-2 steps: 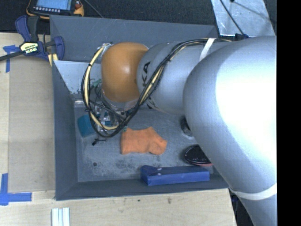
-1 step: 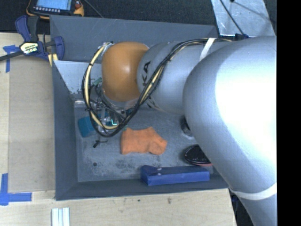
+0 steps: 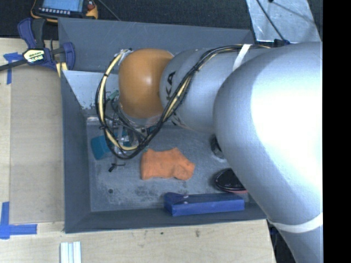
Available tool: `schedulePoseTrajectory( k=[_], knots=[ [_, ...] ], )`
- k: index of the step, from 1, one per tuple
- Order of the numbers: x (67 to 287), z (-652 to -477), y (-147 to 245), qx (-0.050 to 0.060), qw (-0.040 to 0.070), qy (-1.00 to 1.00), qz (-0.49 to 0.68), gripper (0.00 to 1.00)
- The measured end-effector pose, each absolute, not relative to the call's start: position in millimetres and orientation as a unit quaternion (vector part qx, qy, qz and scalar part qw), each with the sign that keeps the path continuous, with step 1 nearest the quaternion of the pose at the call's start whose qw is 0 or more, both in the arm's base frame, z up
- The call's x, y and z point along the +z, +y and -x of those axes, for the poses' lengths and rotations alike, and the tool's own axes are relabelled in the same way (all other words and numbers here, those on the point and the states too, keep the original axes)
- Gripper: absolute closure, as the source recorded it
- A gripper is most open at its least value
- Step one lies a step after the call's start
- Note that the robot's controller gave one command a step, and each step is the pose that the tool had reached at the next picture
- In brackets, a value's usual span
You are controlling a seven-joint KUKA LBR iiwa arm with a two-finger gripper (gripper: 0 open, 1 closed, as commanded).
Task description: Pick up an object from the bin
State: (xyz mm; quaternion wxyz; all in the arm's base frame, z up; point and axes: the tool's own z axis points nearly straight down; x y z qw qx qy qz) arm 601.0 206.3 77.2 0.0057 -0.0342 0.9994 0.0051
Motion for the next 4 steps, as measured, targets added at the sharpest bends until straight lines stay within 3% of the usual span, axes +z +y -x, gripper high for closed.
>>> schedulePoseTrajectory(
  k=[1,2,3,4],
  knots=[
    [104,-620.6,206,0.002,0.003,0.999,0.032,0.00],
    [108,-627.0,201,0.001,0.004,0.999,0.035,0.00],
    [79,-609.7,204,-0.002,0.007,0.999,0.033,0.00],
    [76,-623.0,212,0.000,-0.001,0.992,0.127,1.00]
  ],
)
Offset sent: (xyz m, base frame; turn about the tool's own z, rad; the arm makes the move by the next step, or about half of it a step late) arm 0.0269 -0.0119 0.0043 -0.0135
